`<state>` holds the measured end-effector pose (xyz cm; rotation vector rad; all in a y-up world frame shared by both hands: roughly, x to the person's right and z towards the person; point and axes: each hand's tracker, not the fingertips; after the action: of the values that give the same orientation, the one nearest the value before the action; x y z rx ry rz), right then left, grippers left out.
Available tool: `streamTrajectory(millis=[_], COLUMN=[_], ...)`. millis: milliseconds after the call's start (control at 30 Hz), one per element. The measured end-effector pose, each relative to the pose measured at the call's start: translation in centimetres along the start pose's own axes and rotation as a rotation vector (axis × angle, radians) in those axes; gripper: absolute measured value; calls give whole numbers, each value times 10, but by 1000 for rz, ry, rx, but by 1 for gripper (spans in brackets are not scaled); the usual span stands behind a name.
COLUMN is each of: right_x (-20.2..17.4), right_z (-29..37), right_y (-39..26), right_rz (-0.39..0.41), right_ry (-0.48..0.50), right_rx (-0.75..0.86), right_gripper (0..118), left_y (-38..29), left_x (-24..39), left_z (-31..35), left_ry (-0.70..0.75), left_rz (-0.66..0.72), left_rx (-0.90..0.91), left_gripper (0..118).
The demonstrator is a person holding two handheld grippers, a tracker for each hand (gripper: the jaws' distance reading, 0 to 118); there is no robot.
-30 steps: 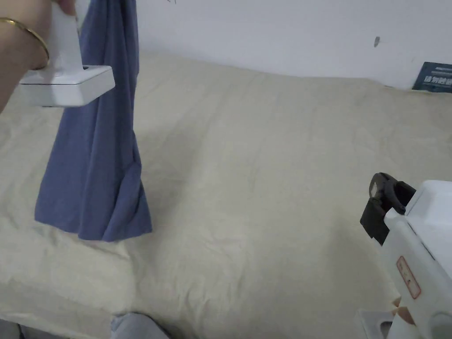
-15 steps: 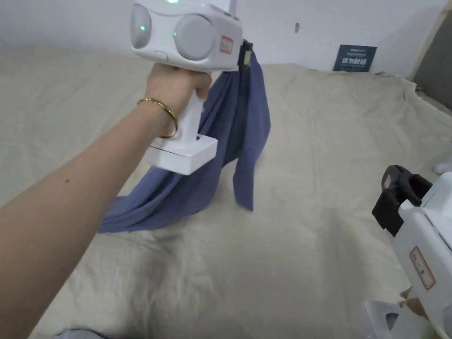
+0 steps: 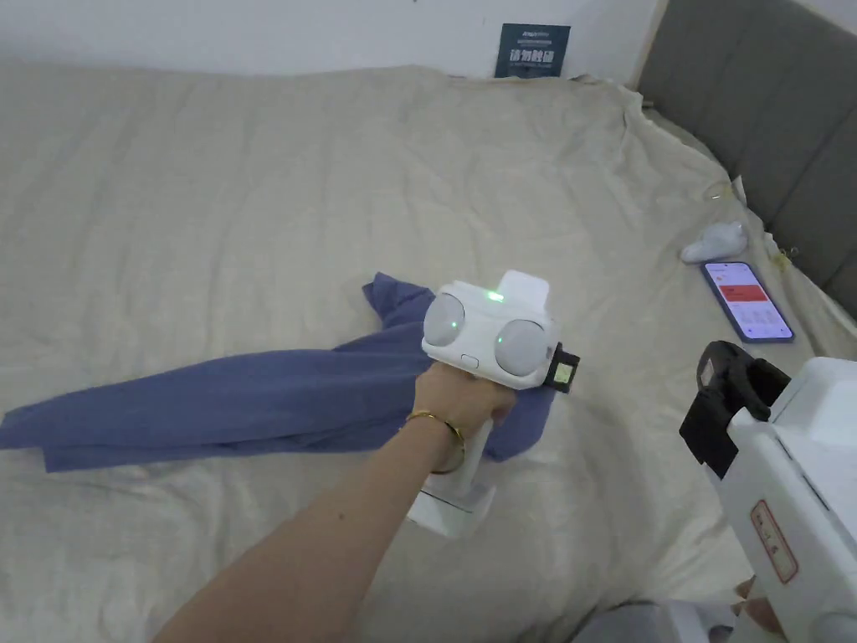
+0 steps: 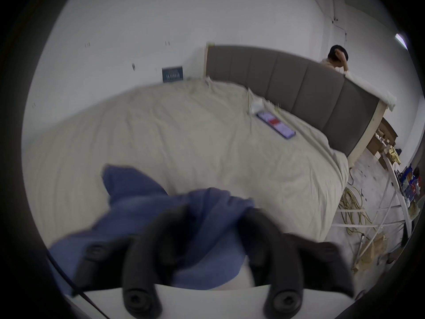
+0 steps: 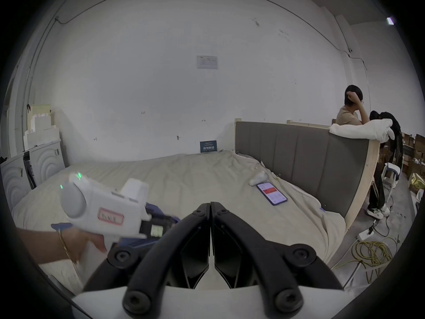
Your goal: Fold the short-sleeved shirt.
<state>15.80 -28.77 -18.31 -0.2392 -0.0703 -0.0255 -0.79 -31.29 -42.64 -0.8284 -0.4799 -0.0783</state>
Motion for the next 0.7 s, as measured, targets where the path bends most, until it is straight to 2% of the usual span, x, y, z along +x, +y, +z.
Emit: streamTrajectory(millis=[33,67,100,233,333,367,467,700], right_x=[1,2,3,0,-8,-12,-27,-62], right_z=[-1,-3,-4,-14,-20,-23,-28,-31], right_y=[-1,-2,-3,-4,-1,1,10,32], right_rz=[-2,-4,-6,-12,-16,-11,4,34], right_ry=[-5,-8,-9,-3,16,24,59,153], right_rx=[-6,-13,-18,-35,-29,-24,-3,68], right_gripper=[0,0,0,0,0,0,0,0], left_y=[-1,0,-57,-49,-31,-28,-20,-57], left_x=[0,0,33,23,0,-28,-59,-112], left_z=[0,0,-10,21,66,57,99,203], left_ry=[-1,-4,22,78,186,232,323,509], left_rz=[9,15,40,79,74,86,122,173], left_rx=[-20,-6,-2,145,293,343,481,652], left_gripper=[90,102,107,108,108,108,108,107])
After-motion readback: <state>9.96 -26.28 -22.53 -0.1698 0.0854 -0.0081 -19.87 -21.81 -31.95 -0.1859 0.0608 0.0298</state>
